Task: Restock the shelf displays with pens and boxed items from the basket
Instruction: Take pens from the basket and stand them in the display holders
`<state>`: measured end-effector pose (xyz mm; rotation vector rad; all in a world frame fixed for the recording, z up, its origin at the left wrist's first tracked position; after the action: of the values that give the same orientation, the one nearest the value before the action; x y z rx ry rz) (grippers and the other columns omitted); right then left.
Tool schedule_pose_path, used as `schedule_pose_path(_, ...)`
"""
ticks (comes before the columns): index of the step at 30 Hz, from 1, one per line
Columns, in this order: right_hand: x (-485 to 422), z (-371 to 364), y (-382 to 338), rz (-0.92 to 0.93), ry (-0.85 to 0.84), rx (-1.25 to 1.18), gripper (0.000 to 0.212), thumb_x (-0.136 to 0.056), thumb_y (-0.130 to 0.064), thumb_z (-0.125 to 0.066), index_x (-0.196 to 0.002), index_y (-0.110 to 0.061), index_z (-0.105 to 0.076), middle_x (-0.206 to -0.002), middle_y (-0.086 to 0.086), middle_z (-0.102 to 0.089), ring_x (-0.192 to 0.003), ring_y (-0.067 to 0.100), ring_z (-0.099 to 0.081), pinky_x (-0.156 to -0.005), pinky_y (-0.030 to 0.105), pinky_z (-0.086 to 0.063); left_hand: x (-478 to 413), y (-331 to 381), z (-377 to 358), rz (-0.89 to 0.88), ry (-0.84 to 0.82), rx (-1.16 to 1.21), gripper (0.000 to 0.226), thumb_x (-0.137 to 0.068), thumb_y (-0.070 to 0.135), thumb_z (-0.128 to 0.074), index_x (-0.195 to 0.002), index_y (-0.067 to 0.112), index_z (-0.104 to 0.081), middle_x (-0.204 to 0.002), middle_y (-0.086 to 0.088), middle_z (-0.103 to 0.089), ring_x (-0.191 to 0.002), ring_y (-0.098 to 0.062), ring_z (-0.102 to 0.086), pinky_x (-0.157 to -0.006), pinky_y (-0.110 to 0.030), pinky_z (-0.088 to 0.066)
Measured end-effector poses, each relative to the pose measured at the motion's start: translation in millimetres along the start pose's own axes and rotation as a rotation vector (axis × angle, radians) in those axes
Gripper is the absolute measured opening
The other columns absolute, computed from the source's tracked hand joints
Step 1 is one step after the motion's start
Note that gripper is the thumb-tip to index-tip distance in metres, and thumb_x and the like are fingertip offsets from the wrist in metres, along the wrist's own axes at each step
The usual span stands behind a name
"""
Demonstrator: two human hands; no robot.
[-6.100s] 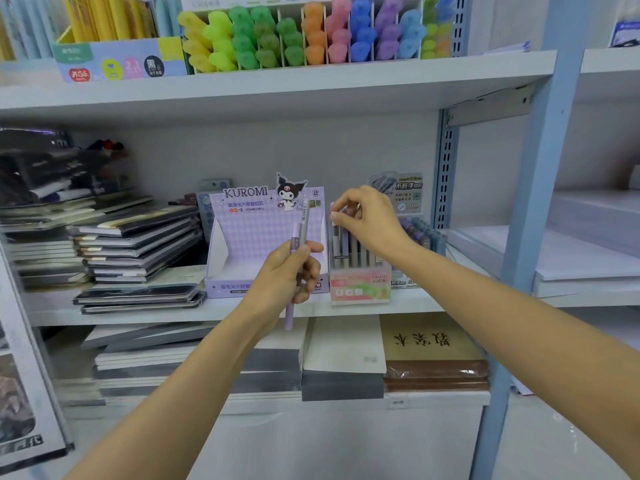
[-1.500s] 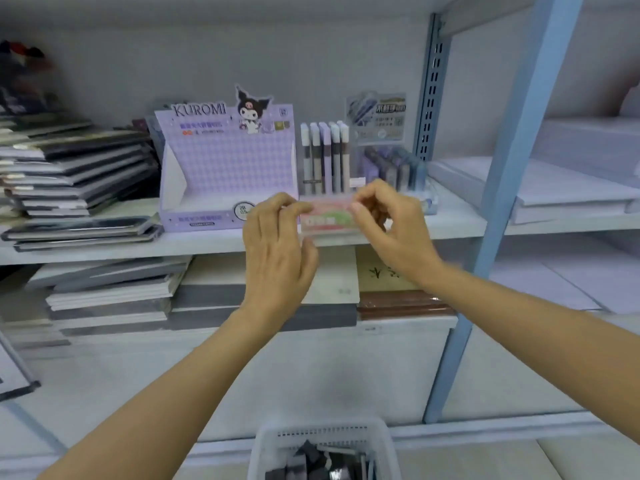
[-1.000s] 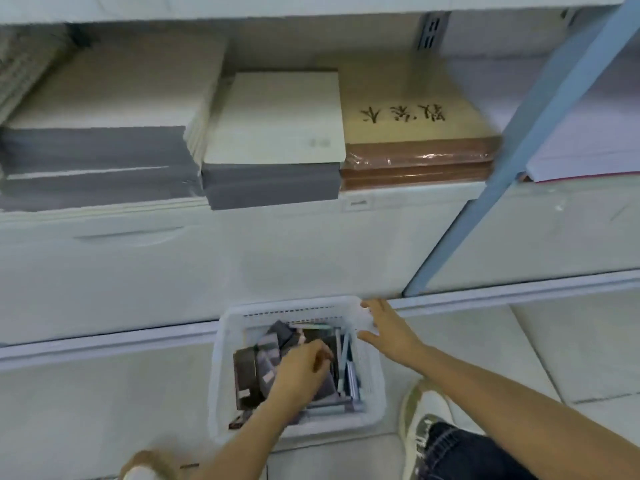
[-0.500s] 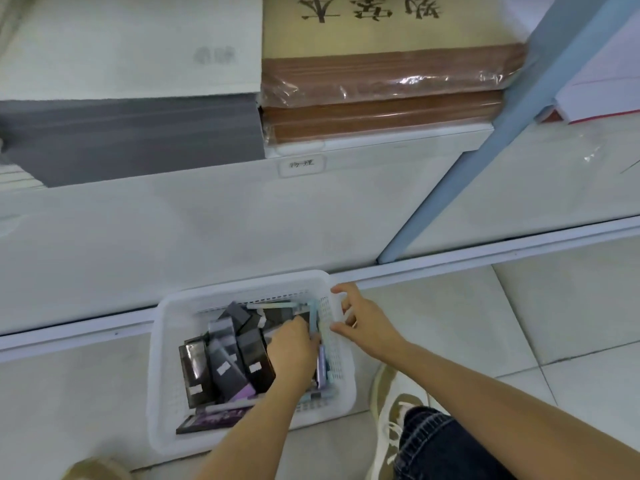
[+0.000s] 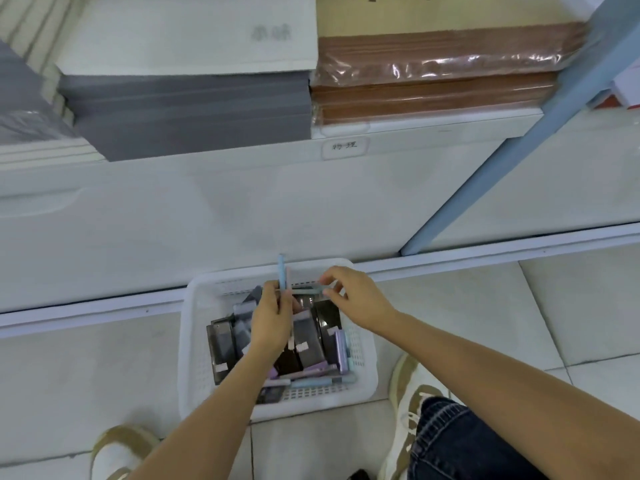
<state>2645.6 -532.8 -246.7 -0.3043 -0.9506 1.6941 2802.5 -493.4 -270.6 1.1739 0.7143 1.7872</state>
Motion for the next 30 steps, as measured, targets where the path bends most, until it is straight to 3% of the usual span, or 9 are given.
schedule_pose_path(4,-14.7,-39.8,5.7,-0.139,-0.092,0.181,0.029,-0.099,-0.012,-0.047,-0.126,-0.005,-0.053,-0.123,0.013,-0.058,-0.106,0.026,-0.057,-0.093,0.032,-0.045,-1.1,-22.3,19.0,0.086,-0.008,0.173,0.013,-0.105,0.019,-0.036,-0.106,0.011,-0.047,-0.074,-0.003,-0.053,-0.059,-0.014,-0.049,-0.051,-0.027,-0.050)
schedule_pose_path(6,-19.8,-49.3,5.7,-0.165,-0.099,0.317,0.027,-0.096,-0.003,-0.045,-0.122,-0.003,-0.051,-0.117,0.015,-0.055,-0.097,0.027,-0.057,-0.086,0.037,-0.048,1.0,-34.4,26.0,0.134,-0.011,0.182,0.020,-0.105,0.025,-0.036,-0.107,0.012,-0.051,-0.071,-0.001,-0.048,-0.057,-0.011,-0.041,-0.048,-0.023,-0.039)
schedule_pose_path(9,-22.9,-52.1,2.6,-0.158,-0.092,0.494,0.030,-0.083,0.010,-0.053,-0.109,-0.005,-0.053,-0.111,0.013,-0.052,-0.089,0.025,-0.056,-0.069,0.032,-0.043,4.1,-43.4,33.9,0.153,-0.019,0.199,0.027,-0.104,0.033,-0.039,-0.109,0.011,-0.054,-0.072,-0.001,-0.047,-0.058,-0.012,-0.039,-0.053,-0.026,-0.036)
schedule_pose_path(14,-20.1,-61.2,8.0,-0.125,-0.131,0.650,0.035,-0.079,0.009,-0.064,-0.109,-0.005,-0.054,-0.110,0.010,-0.050,-0.078,0.022,-0.056,-0.062,0.031,-0.043,8.8,-50.9,37.6,0.182,-0.054,0.215,0.032,-0.102,0.034,-0.043,-0.108,0.005,-0.056,-0.071,-0.002,-0.046,-0.059,-0.012,-0.038,-0.055,-0.026,-0.035)
schedule_pose_path(18,-26.4,-62.1,13.0,-0.195,-0.129,0.583,0.012,-0.090,0.004,-0.050,-0.094,-0.007,-0.051,-0.096,0.012,-0.058,-0.083,0.026,-0.059,-0.066,0.031,-0.039,13.0,-60.1,40.8,0.200,-0.055,0.130,0.031,-0.099,0.036,-0.050,-0.090,0.006,-0.052,-0.069,-0.005,-0.043,-0.062,-0.017,-0.039,-0.062,-0.035,-0.037)
schedule_pose_path(22,-28.3,-57.5,10.8,-0.165,-0.095,0.476,0.003,-0.094,-0.008,-0.056,-0.095,-0.010,-0.058,-0.087,0.002,-0.061,-0.073,0.015,-0.057,-0.061,0.027,-0.046,12.0,-59.6,44.1,0.189,-0.045,0.128,0.025,-0.097,0.034,-0.054,-0.082,0.015,-0.049,-0.066,-0.002,-0.045,-0.060,-0.015,-0.042,-0.061,-0.032,-0.040)
schedule_pose_path(25,-28.1,-47.0,-2.4,-0.090,-0.076,0.265,0.011,-0.096,-0.025,-0.058,-0.097,-0.015,-0.065,-0.082,-0.005,-0.061,-0.066,0.009,-0.053,-0.059,0.023,-0.043,10.6,-53.0,46.0,0.179,0.005,0.200,0.019,-0.094,0.034,-0.060,-0.086,0.017,-0.056,-0.066,-0.001,-0.049,-0.061,-0.014,-0.046,-0.060,-0.029,-0.043)
schedule_pose_path(27,-24.4,-48.7,-15.8,-0.026,-0.157,0.151,0.013,-0.092,-0.029,-0.063,-0.098,-0.019,-0.067,-0.079,-0.012,-0.061,-0.067,0.007,-0.056,-0.065,0.025,-0.048,11.9,-47.7,42.6,0.199,0.015,0.311,0.020,-0.091,0.035,-0.063,-0.092,0.015,-0.062,-0.063,0.001,-0.051,-0.052,-0.009,-0.045,-0.050,-0.022,-0.042)
schedule_pose_path(30,-10.2,-69.1,-40.6,0.090,-0.353,0.097,0.013,-0.089,-0.033,-0.067,-0.098,-0.025,-0.070,-0.074,-0.016,-0.061,-0.067,0.002,-0.057,-0.063,0.018,-0.044,13.2,-39.0,40.9,0.220,0.061,0.485,0.027,-0.093,0.031,-0.062,-0.095,0.004,-0.065,-0.061,0.004,-0.057,-0.048,-0.006,-0.047,-0.045,-0.019,-0.039)
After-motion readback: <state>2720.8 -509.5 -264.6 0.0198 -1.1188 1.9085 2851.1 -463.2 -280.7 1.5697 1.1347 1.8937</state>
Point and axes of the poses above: each hand's wrist, its own x-axis away from the middle knuckle, its own z-axis out of the back of the hand, y = z × x, the point moved 9 cm from there along -x, towards the middle knuckle
